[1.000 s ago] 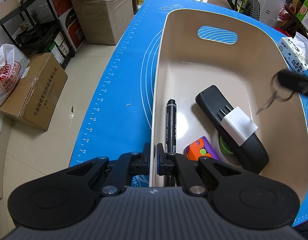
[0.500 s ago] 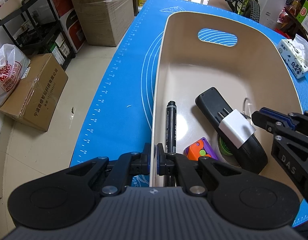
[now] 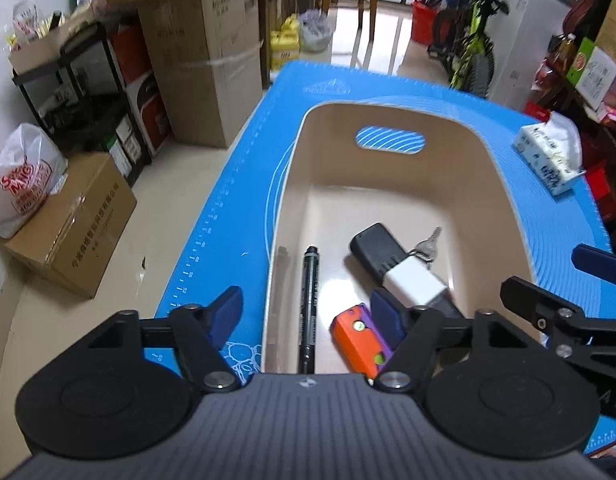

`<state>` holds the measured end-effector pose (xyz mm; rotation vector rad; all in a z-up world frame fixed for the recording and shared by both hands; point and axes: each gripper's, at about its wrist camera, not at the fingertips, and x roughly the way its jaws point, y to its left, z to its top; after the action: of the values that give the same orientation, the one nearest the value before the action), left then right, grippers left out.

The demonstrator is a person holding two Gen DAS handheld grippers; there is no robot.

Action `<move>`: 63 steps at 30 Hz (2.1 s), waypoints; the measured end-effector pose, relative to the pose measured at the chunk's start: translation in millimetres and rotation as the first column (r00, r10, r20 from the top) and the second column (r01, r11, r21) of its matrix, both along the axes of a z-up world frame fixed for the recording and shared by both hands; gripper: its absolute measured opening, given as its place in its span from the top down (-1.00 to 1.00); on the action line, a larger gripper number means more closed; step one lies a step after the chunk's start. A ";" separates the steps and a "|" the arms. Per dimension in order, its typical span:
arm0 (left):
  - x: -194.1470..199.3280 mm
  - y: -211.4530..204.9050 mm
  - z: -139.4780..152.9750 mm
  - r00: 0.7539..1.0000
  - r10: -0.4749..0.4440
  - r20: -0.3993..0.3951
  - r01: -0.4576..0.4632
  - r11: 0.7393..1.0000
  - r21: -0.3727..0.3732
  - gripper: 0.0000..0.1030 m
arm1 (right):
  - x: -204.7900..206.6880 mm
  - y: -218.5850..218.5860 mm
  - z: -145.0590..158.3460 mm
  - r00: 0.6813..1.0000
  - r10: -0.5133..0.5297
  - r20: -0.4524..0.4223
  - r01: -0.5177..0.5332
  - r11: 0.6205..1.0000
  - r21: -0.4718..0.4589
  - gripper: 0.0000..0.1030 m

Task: Organize rigid objects

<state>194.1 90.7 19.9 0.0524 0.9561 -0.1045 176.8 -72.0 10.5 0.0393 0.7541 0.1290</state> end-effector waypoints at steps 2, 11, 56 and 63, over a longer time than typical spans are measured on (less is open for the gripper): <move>-10.6 -1.0 5.4 1.000 -0.004 0.016 0.004 1.000 0.005 -0.40 | -11.1 -7.0 7.3 1.000 -0.022 0.005 0.022 1.000 0.011 -0.76; -64.4 -15.8 46.9 0.993 -0.049 0.112 0.046 0.998 0.029 -0.48 | -75.5 -27.3 37.2 0.996 -0.076 0.042 0.074 0.997 0.029 -0.82; -238.8 -55.8 65.7 0.981 -0.138 0.135 0.129 0.989 0.075 -0.48 | -278.1 -56.4 68.8 0.986 -0.168 0.017 0.166 0.984 0.067 -0.85; -243.8 -65.4 62.1 0.978 -0.165 0.130 0.156 0.985 0.079 -0.48 | -286.2 -67.6 61.1 0.980 -0.196 0.005 0.195 0.976 0.092 -0.85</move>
<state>-49.7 25.4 82.0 0.1977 0.8175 -0.2148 -109.4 -139.7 71.6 0.1992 0.7261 -0.0243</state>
